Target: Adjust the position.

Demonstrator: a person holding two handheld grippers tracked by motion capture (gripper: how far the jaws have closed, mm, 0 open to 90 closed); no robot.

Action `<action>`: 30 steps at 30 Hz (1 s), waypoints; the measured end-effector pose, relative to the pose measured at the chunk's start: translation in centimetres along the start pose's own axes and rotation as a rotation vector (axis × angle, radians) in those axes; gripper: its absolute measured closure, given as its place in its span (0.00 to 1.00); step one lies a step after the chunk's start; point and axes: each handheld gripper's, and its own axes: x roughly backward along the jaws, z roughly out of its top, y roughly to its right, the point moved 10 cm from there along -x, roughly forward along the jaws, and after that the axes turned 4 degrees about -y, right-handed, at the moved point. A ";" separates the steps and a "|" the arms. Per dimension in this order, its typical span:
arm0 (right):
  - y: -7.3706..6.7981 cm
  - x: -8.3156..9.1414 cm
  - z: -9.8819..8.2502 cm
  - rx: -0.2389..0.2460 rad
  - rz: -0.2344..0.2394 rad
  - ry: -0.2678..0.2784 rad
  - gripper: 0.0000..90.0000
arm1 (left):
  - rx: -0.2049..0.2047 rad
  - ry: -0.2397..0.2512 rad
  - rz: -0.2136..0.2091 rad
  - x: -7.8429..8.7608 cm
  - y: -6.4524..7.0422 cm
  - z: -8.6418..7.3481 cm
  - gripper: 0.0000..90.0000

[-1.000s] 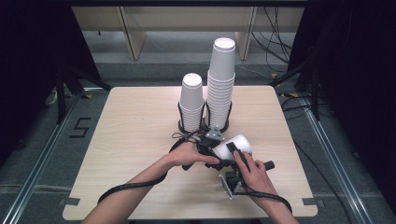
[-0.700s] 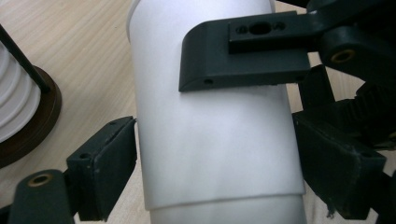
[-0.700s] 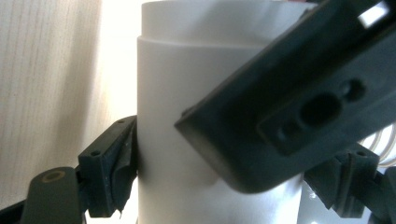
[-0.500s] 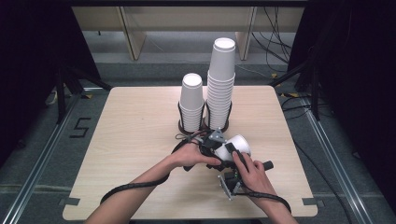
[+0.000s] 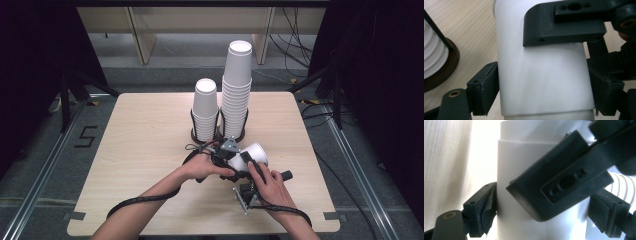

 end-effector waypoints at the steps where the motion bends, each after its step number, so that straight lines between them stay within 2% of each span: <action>1: 0.0 0.0 0.0 0.004 0.000 -0.001 0.19 | 0.001 0.000 0.001 0.0 0.0 0.0 0.22; 2: 0.0 0.0 0.0 0.002 -0.008 0.001 0.18 | 0.001 0.000 0.002 0.0 0.0 -0.1 0.22; 6: -0.2 0.0 -0.2 0.015 0.017 -0.018 0.17 | 0.002 0.004 0.000 -0.1 0.0 -0.1 0.23; 7: -1.1 0.2 -0.6 -0.047 0.050 -0.052 0.17 | 0.001 0.004 0.001 -0.1 0.0 -0.2 0.23; 8: -1.0 0.1 -0.4 -0.056 0.033 -0.036 0.16 | -0.002 0.008 0.002 -0.1 0.0 -0.1 0.23; 11: -1.1 0.1 -0.5 -0.058 0.035 -0.038 0.12 | -0.004 0.013 0.002 -0.1 0.0 -0.1 0.23; 12: -0.2 -0.2 -0.1 0.015 0.011 -0.002 0.11 | -0.004 0.012 0.001 -0.1 0.0 -0.1 0.23; 13: -0.2 -0.2 -0.2 -0.001 -0.004 -0.002 0.09 | -0.006 0.015 0.003 -0.1 -0.1 0.0 0.23; 14: -0.3 -0.2 -0.3 -0.005 0.009 -0.008 0.08 | -0.005 0.018 0.004 -0.1 -0.1 0.0 0.23; 15: -1.1 0.1 -0.8 -0.076 0.043 -0.063 0.07 | -0.005 0.016 0.003 -0.1 -0.1 0.0 0.23; 16: -1.0 0.1 -0.7 -0.063 0.040 -0.053 0.06 | -0.004 0.018 0.006 -0.2 -0.1 0.0 0.23; 17: -0.2 -0.2 -0.3 -0.010 0.007 -0.011 0.05 | -0.003 0.020 0.008 -0.2 -0.1 0.0 0.23; 19: -0.3 0.0 -0.4 -0.018 0.014 -0.029 0.04 | -0.002 0.021 0.008 -0.1 -0.2 0.0 0.23; 20: -0.1 -0.1 -0.3 0.009 0.015 -0.004 0.03 | -0.002 0.029 0.014 -0.1 -0.3 0.1 0.23; 21: -0.1 -0.1 -0.3 0.009 0.015 -0.004 0.03 | -0.002 0.029 0.014 -0.1 -0.3 0.1 0.23; 22: -0.3 0.1 -0.5 -0.027 0.029 -0.030 0.02 | -0.006 0.028 0.019 -0.1 -0.5 0.1 0.23; 26: -0.1 0.3 -0.5 -0.041 0.005 -0.007 0.01 | -0.004 0.033 0.025 0.0 -0.6 0.1 0.23; 28: -0.1 0.7 -0.7 -0.044 0.015 -0.027 0.01 | 0.006 0.046 0.026 0.0 -0.7 0.1 0.23; 29: -0.3 0.9 -1.0 -0.092 0.008 -0.034 0.01 | 0.001 0.039 0.029 0.0 -0.8 0.0 0.23; 30: 0.0 0.9 -1.0 -0.064 0.002 -0.020 0.01 | 0.003 0.040 0.029 0.0 -0.9 0.0 0.23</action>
